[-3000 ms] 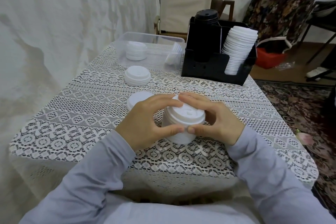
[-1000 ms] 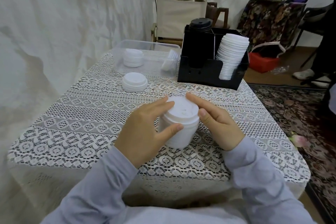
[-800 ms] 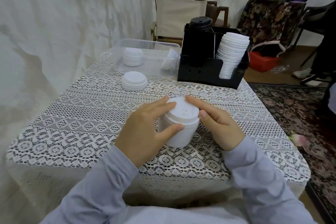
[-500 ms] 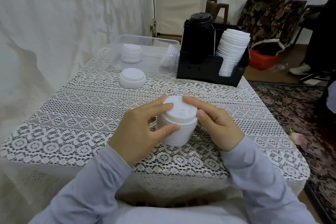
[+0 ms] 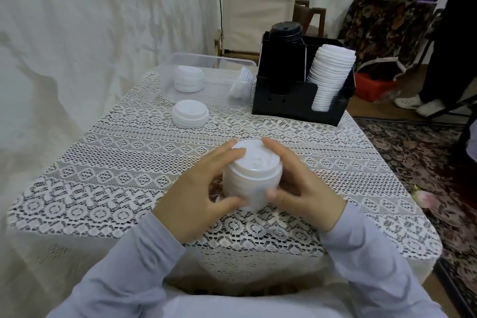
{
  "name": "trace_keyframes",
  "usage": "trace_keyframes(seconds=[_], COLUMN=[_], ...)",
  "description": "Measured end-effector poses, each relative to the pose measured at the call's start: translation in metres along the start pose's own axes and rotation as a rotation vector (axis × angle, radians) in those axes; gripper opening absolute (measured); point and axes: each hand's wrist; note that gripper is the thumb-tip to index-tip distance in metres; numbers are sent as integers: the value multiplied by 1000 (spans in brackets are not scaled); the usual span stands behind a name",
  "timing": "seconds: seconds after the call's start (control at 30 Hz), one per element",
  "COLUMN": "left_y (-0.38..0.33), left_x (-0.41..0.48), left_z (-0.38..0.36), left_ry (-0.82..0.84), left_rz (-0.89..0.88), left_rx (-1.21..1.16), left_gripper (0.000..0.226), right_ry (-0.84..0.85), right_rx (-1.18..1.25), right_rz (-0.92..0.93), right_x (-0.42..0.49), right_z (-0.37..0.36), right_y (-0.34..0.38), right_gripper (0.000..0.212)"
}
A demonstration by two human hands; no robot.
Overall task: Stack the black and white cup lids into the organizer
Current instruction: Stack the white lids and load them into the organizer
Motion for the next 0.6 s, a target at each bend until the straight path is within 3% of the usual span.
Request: trace_keyframes(seconds=[0.07,0.17,0.6], left_y=[0,-1,2], left_x=[-1,0,10], left_z=[-2,-4,-9], left_ry=[20,30,20], left_rz=[-46,-65,-101], left_rx=[154,208,122], left_gripper=[87,94,100], right_ry=[26,-19,-180], right_rx=[-253,-433,-374], right_rz=[-5,21,16], right_x=[0,1,2], right_z=[-2,-7,-2], right_y=[2,6,7], right_gripper=[99,112,100])
Point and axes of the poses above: each hand's wrist, its own x-axis towards the middle knuckle, its own z-axis out of the back of the hand, y = z × x, and after that the axes turned 5 degrees about -y, right-handed
